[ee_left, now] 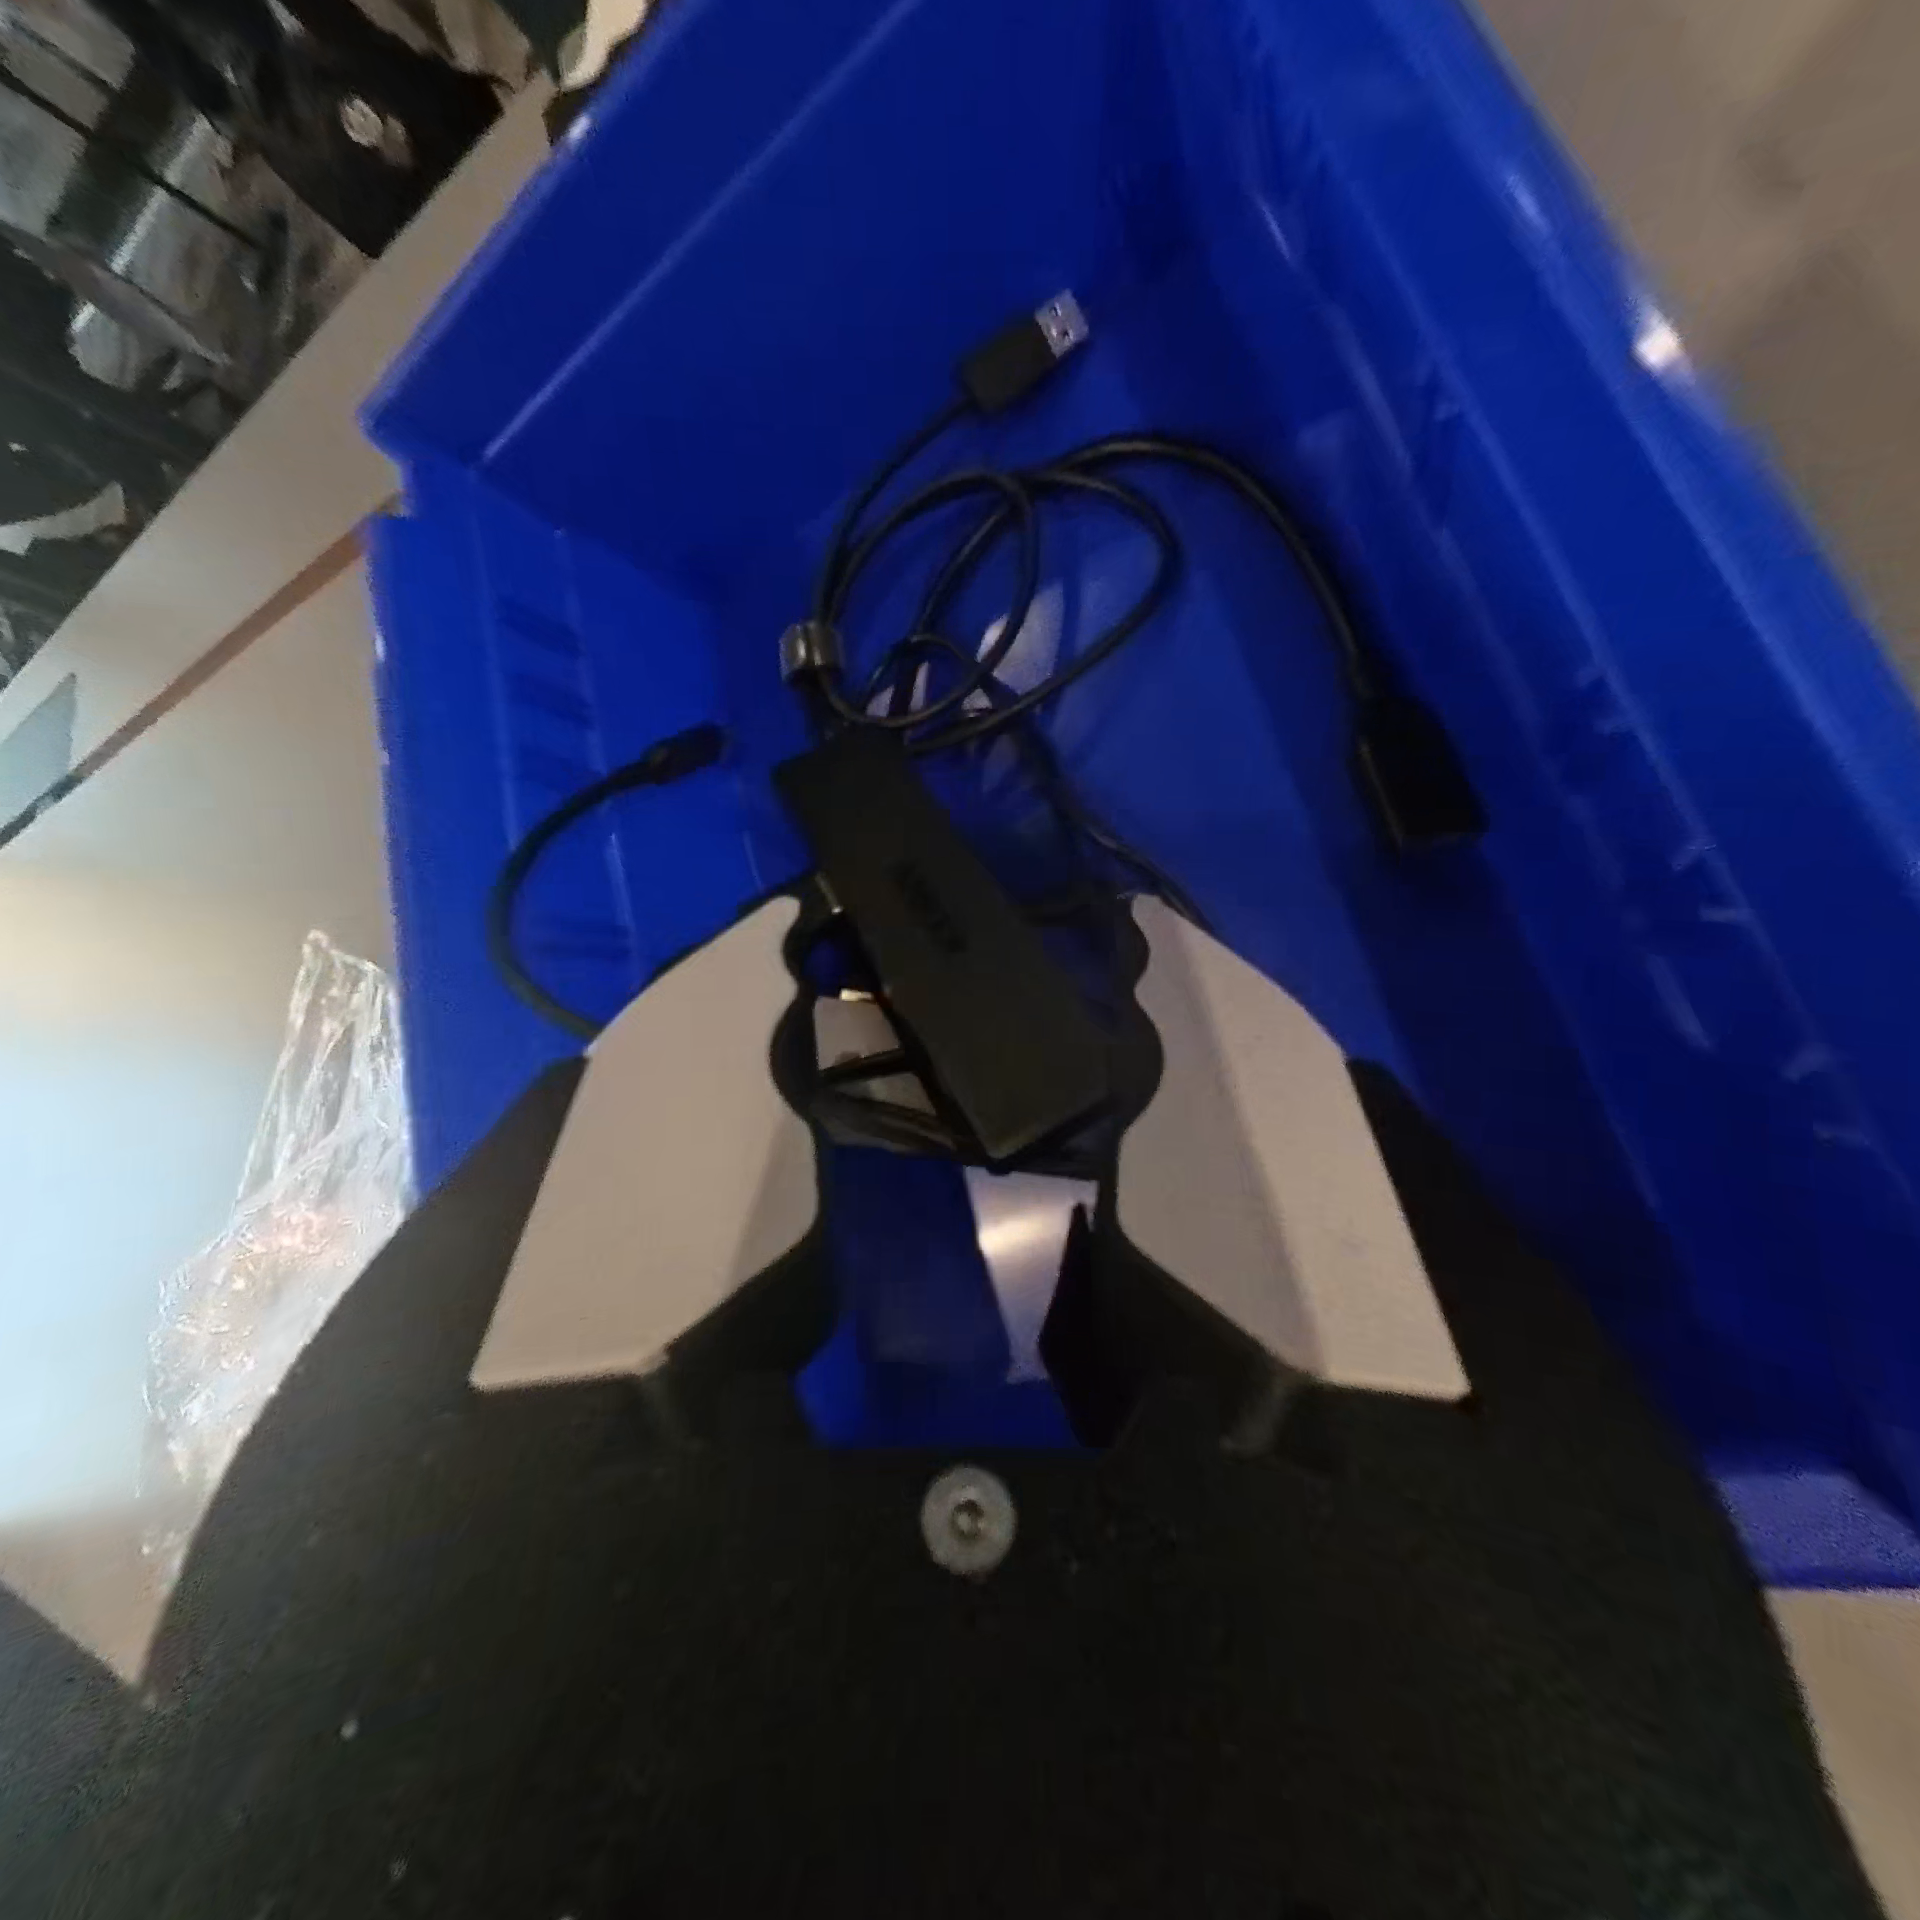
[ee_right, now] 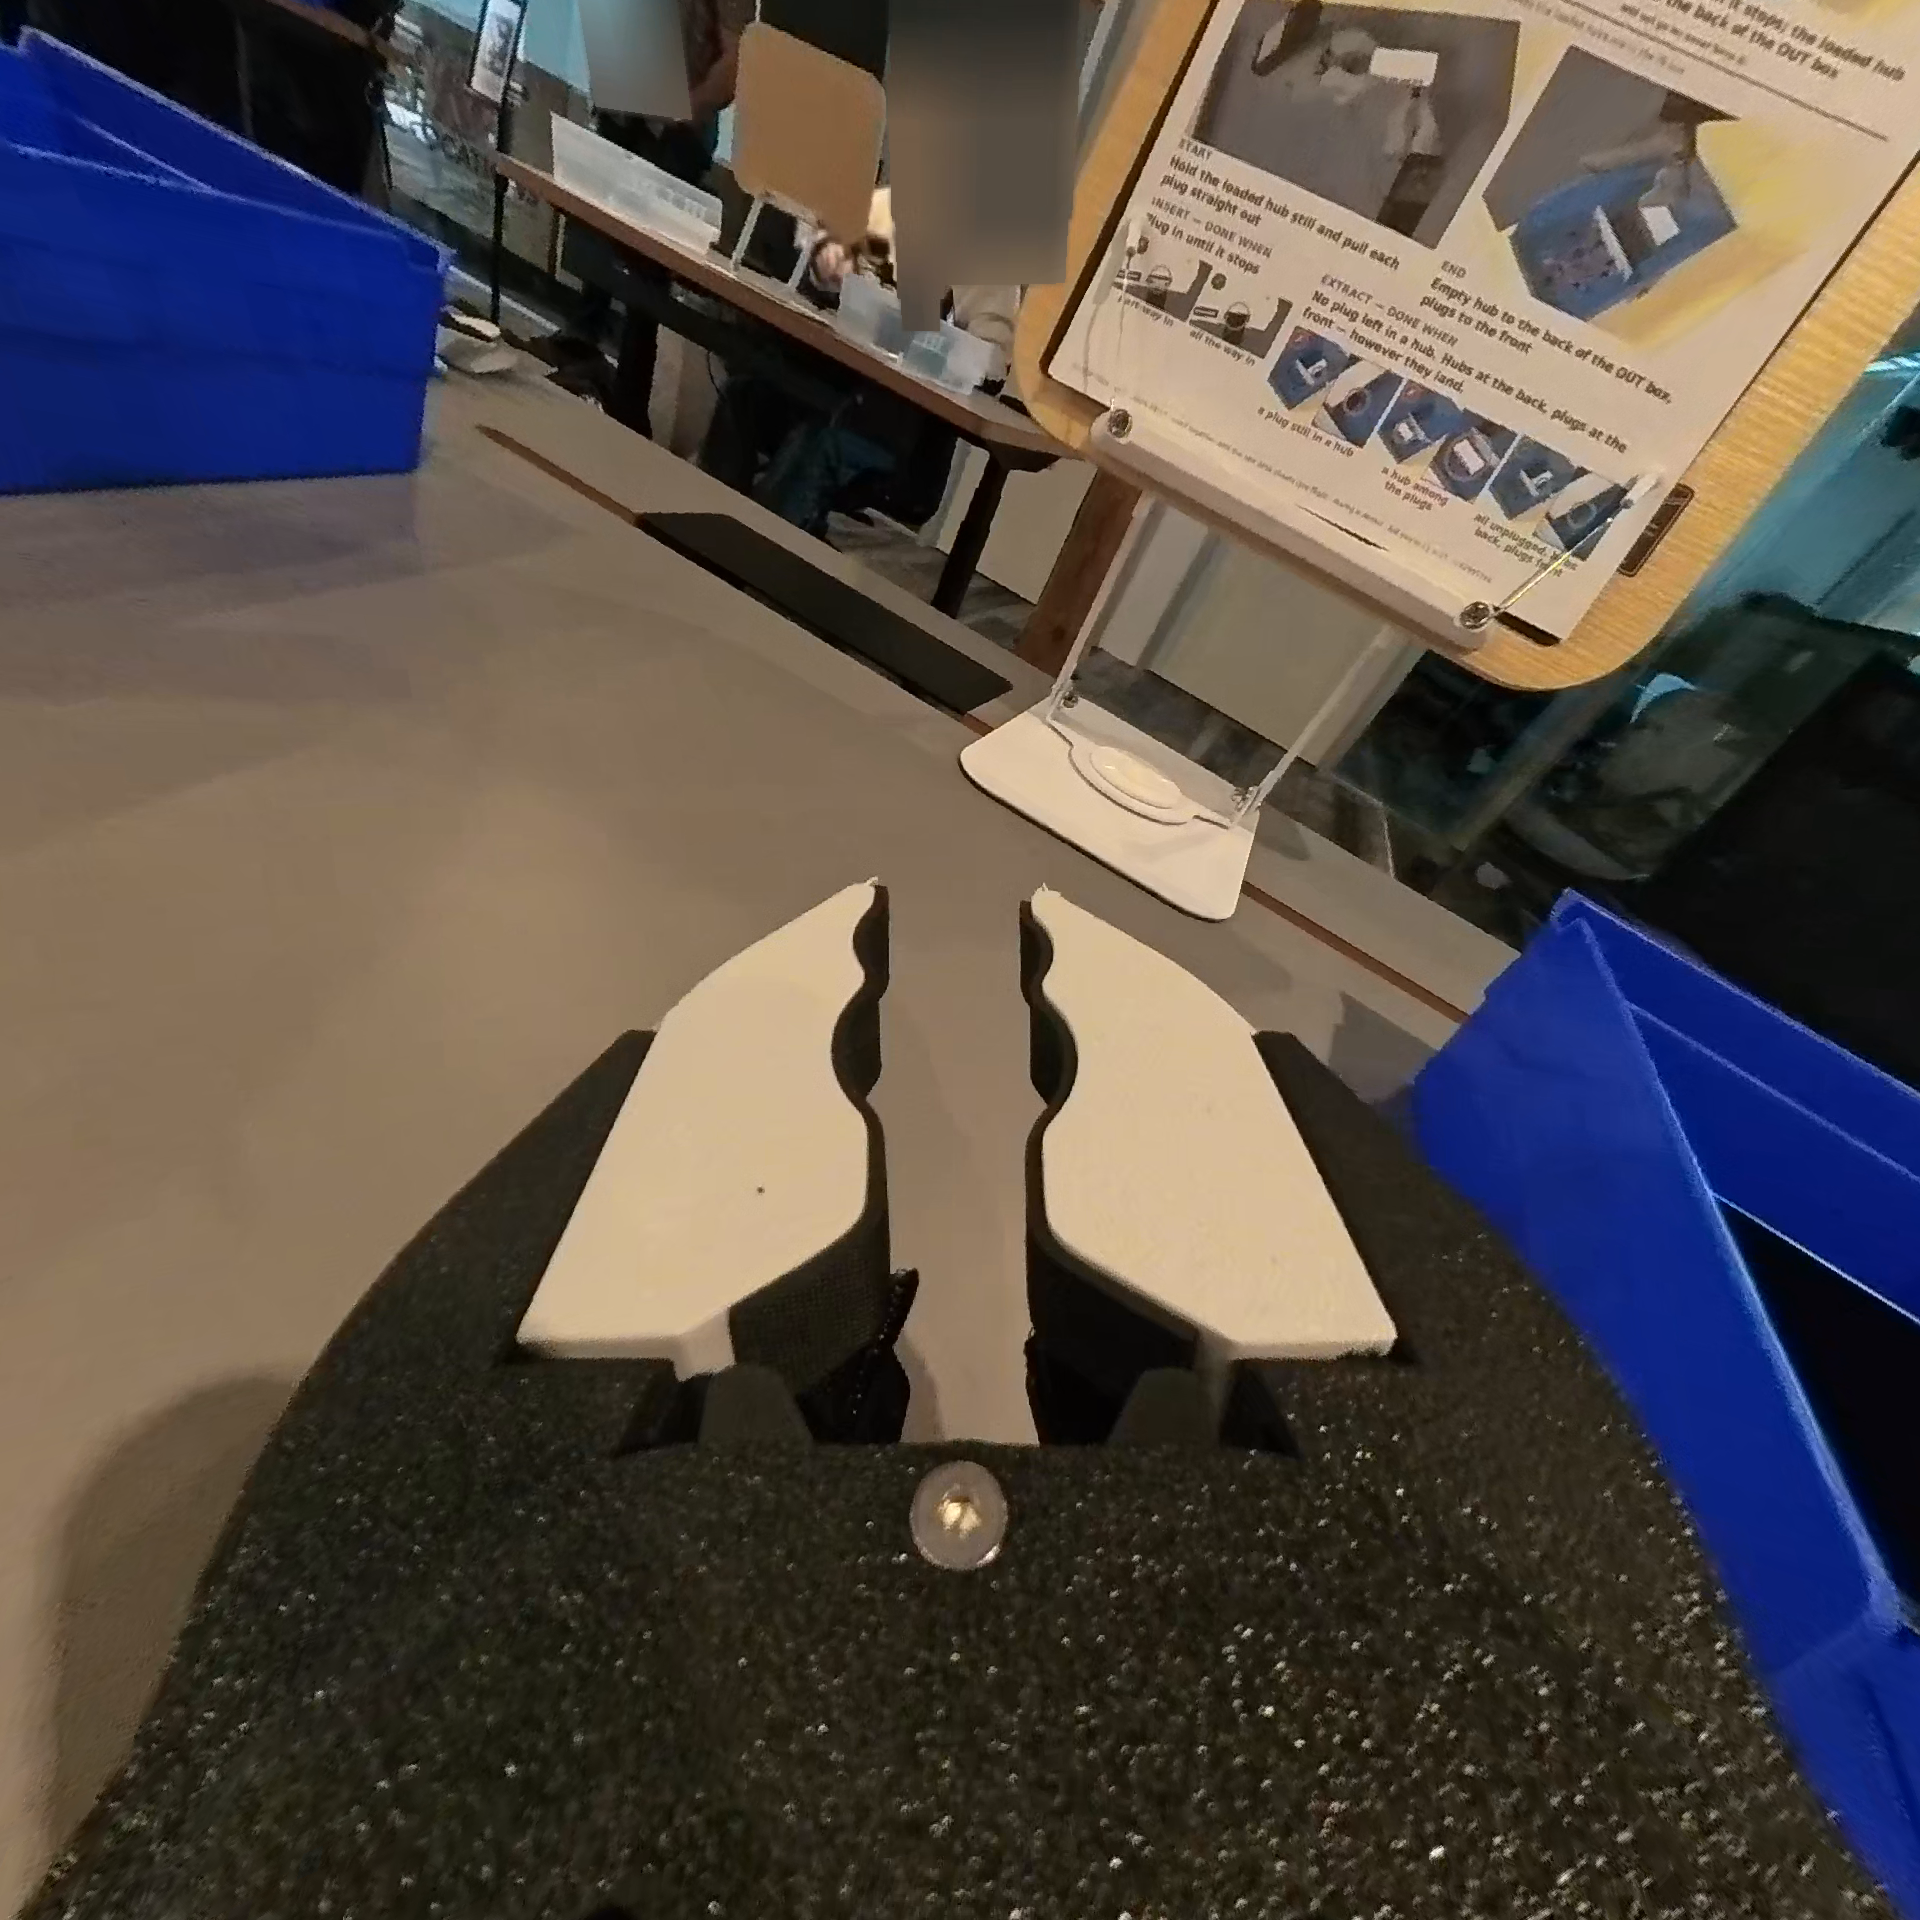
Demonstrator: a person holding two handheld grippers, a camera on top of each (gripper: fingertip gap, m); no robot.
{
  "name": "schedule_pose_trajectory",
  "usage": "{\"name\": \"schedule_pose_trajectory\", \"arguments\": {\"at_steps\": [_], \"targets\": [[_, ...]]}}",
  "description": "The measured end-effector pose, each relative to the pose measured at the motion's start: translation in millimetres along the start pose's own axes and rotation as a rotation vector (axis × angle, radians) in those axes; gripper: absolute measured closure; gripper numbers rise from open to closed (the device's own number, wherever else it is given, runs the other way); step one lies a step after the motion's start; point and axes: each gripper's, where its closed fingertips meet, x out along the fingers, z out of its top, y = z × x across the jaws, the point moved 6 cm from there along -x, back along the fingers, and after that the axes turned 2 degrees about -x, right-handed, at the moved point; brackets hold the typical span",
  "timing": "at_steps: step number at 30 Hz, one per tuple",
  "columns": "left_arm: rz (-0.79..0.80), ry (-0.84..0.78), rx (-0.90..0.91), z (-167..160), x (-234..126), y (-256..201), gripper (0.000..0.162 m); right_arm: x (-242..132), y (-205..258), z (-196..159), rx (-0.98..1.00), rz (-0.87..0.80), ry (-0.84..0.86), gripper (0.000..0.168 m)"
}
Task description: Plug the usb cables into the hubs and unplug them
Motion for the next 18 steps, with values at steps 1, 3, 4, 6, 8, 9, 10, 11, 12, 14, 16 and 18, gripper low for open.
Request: {"name": "schedule_pose_trajectory", "arguments": {"at_steps": [1, 3, 4, 6, 8, 9, 10, 11, 12, 14, 16, 18], "targets": [[-0.006, 0.021, 0.001, 0.6, 2.1, -2.6, 0.110, -0.4, -0.2, 0.5, 0.002, 0.000, -0.004, 0.145], [-0.001, 0.074, 0.006, -0.7, 6.2, -6.4, 0.114, -1.0, -0.1, 1.3, 0.002, 0.003, -0.007, 0.145], [0.011, 0.109, 0.016, -2.8, 8.5, -7.5, 0.115, -1.2, 0.1, 1.6, 0.003, 0.005, -0.009, 0.145], [0.035, 0.173, 0.042, -7.0, 13.1, -10.1, 0.110, -1.8, 0.4, 2.6, 0.002, 0.007, -0.014, 0.145], [0.076, 0.215, 0.069, -9.7, 16.3, -11.4, 0.108, -2.4, 0.9, 3.8, 0.001, 0.010, -0.020, 0.145], [0.100, 0.232, 0.080, -10.5, 17.2, -11.4, 0.108, -2.7, 1.2, 4.4, 0.001, 0.012, -0.022, 0.145], [0.126, 0.249, 0.089, -11.5, 18.4, -10.7, 0.108, -3.0, 1.3, 4.9, 0.001, 0.013, -0.025, 0.145], [0.153, 0.269, 0.090, -13.2, 19.7, -9.1, 0.109, -3.3, 1.3, 5.3, 0.002, 0.014, -0.027, 0.145], [0.169, 0.297, 0.081, -16.3, 21.6, -8.2, 0.109, -3.5, 1.3, 5.6, 0.002, 0.014, -0.029, 0.145], [0.175, 0.323, 0.067, -21.9, 25.4, -8.0, 0.116, -3.8, 1.4, 5.9, 0.002, 0.016, -0.031, 0.145], [0.185, 0.294, 0.079, -23.1, 25.9, -7.6, 0.118, -4.0, 1.3, 6.2, 0.003, 0.016, -0.032, 0.145], [0.169, 0.229, 0.057, -22.9, 22.9, -5.4, 0.122, -4.3, 1.2, 6.5, 0.006, 0.017, -0.034, 0.145]]}}
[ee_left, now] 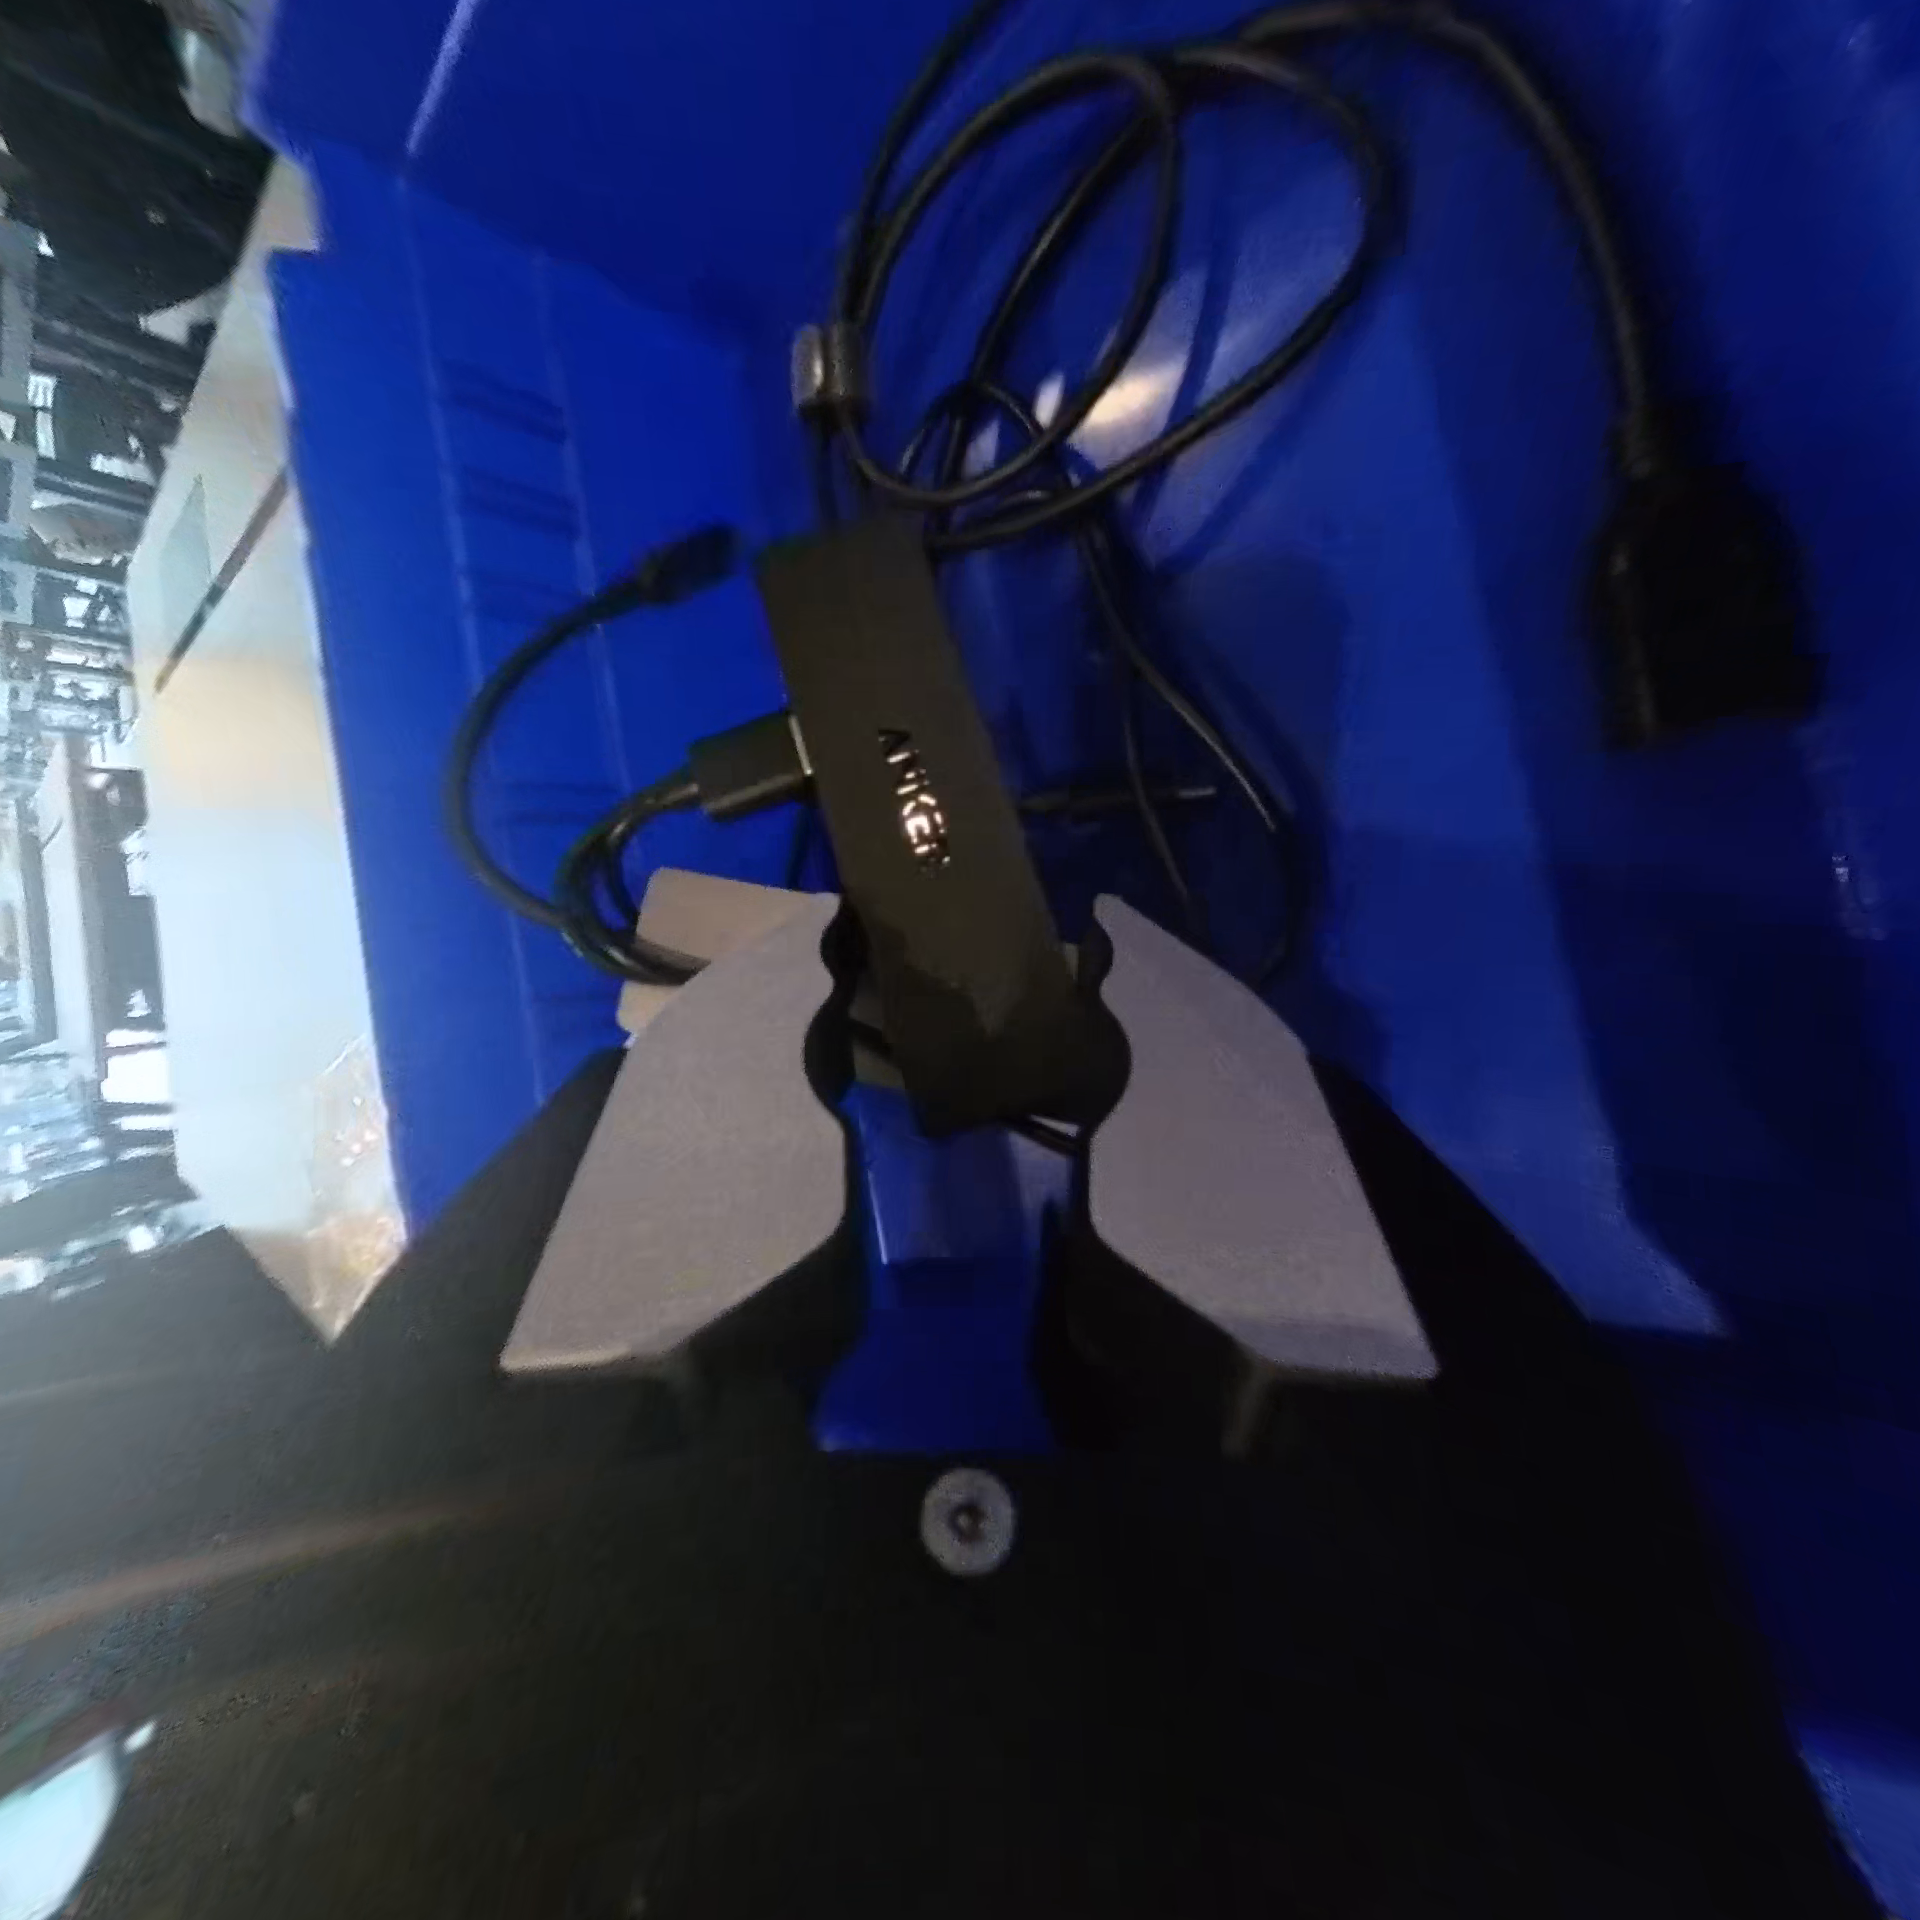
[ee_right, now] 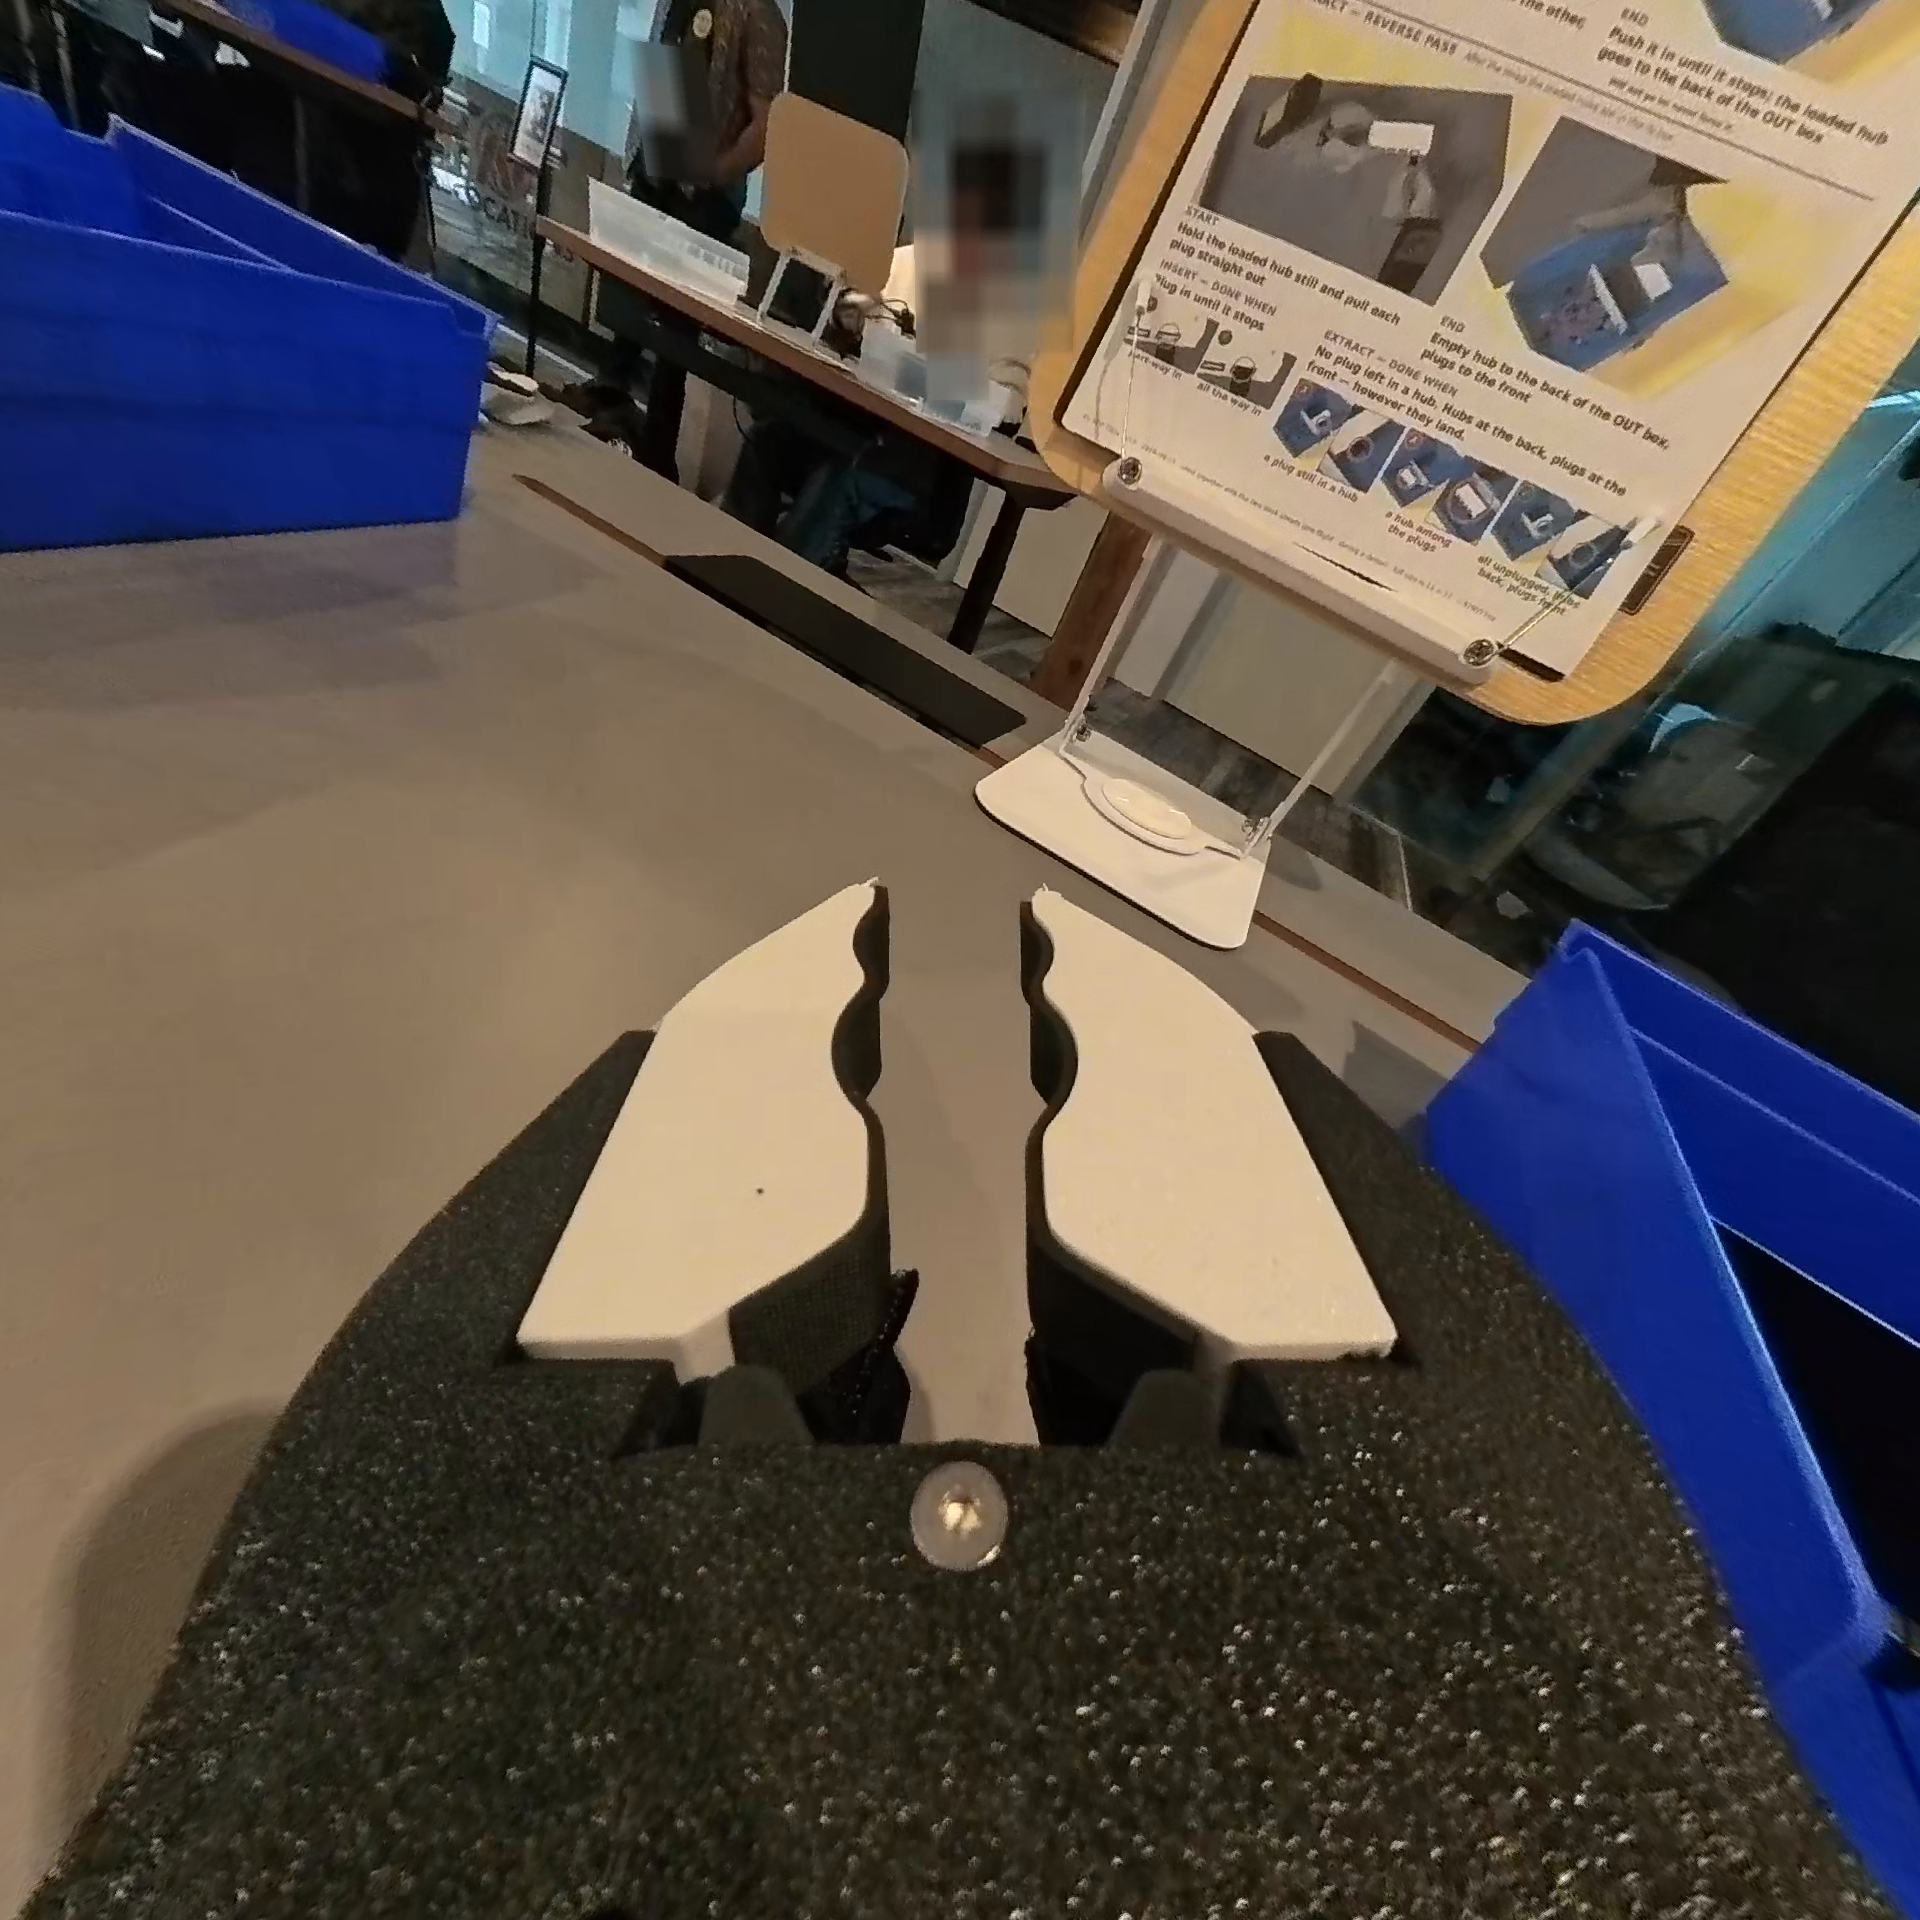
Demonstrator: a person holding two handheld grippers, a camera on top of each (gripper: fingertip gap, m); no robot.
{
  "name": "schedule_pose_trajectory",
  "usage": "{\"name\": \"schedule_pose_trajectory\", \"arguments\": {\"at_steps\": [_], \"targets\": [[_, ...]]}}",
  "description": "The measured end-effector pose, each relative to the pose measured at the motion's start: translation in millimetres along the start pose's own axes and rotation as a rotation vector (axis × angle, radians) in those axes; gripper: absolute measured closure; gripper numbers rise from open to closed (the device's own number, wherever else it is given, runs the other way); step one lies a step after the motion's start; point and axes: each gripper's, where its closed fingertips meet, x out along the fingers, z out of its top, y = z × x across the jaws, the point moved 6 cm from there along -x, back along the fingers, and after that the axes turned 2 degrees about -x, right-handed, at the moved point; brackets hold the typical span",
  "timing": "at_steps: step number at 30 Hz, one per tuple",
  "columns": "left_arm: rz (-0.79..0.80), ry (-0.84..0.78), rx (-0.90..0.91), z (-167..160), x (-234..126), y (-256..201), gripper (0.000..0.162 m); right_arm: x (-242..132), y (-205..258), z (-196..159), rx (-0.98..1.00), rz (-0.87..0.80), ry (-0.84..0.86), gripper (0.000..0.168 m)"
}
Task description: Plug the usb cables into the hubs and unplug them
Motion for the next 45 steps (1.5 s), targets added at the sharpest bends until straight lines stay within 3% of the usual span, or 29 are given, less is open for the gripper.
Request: {"name": "schedule_pose_trajectory", "arguments": {"at_steps": [8, 18, 24, 30, 40, 45], "targets": [[-0.046, -0.326, -0.197, -3.4, -29.9, 28.0, 0.126, -0.2, 0.7, 1.6, 0.009, 0.007, -0.010, 0.145], [0.019, -0.691, -0.328, 2.4, -73.0, 53.5, 0.127, 1.2, 2.4, 0.5, 0.008, 0.017, -0.003, 0.145], [0.124, -0.843, -0.361, 1.7, -101.8, 71.7, 0.127, 1.9, 3.2, 0.1, 0.008, 0.024, -0.001, 0.145], [0.115, -0.962, -0.393, 4.3, -128.4, 77.4, 0.127, 2.0, 3.4, 0.3, 0.005, 0.024, -0.001, 0.145], [0.004, -1.164, -0.349, 22.5, -176.9, 61.8, 0.127, 1.2, 3.2, 2.0, -0.003, 0.021, -0.009, 0.145], [-0.298, -1.285, -0.587, 22.3, -186.2, 80.1, 0.127, 1.0, 3.3, 2.3, -0.003, 0.023, -0.011, 0.145]]}}
